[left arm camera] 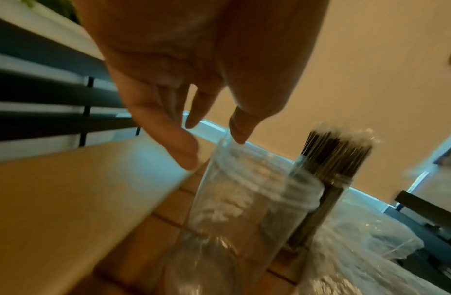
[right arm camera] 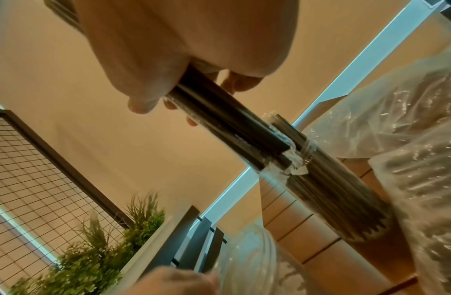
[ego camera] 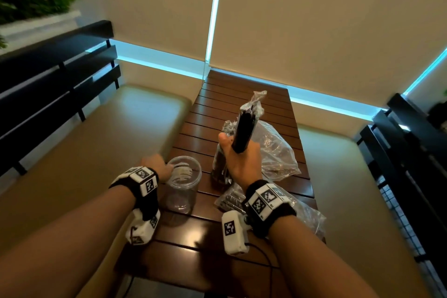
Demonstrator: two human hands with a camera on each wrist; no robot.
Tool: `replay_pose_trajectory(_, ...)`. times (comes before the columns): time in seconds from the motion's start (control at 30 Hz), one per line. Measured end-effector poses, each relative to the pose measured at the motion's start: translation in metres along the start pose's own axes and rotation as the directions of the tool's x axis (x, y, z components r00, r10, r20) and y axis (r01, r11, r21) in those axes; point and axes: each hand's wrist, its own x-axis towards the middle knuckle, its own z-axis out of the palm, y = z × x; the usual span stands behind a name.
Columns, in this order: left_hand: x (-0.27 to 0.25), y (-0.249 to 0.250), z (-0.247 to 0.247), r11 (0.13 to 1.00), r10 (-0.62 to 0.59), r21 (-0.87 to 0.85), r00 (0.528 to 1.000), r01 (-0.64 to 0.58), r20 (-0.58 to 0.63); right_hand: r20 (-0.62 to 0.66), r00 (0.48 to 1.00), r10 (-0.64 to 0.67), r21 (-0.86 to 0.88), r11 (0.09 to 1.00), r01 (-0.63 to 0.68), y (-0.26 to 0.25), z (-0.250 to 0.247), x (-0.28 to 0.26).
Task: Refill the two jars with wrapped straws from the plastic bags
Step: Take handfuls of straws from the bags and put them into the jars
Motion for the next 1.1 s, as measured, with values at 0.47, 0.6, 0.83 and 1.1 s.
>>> replay_pose_trajectory(0.47,0.000,0.048,0.061,0.943,0.047,-0.334,0.994,-0.013,0.095,0.100,0.993,0.068,0.086,0.993,-0.077,0.036,0.024,-0.001)
replay_pose_trajectory(0.6,0.002,0.046,0.059,0.935,0.033,-0.355,0.996,0.000,0.088,0.139,0.972,0.190,-0.008,0.982,-0.191,0.067,0.036,-0.003)
replay_pose_trajectory(0.83,-0.001,0.047,0.062,0.930,0.014,-0.367,0.998,0.009,0.060,0.110,0.968,0.224,-0.066,0.974,-0.217,0.077,0.036,-0.010)
replay_pose_trajectory(1.1,0.004,0.054,0.053,0.956,0.005,-0.293,0.997,0.018,0.077,0.215,0.951,0.221,-0.166,0.968,-0.187,0.069,0.020,-0.009)
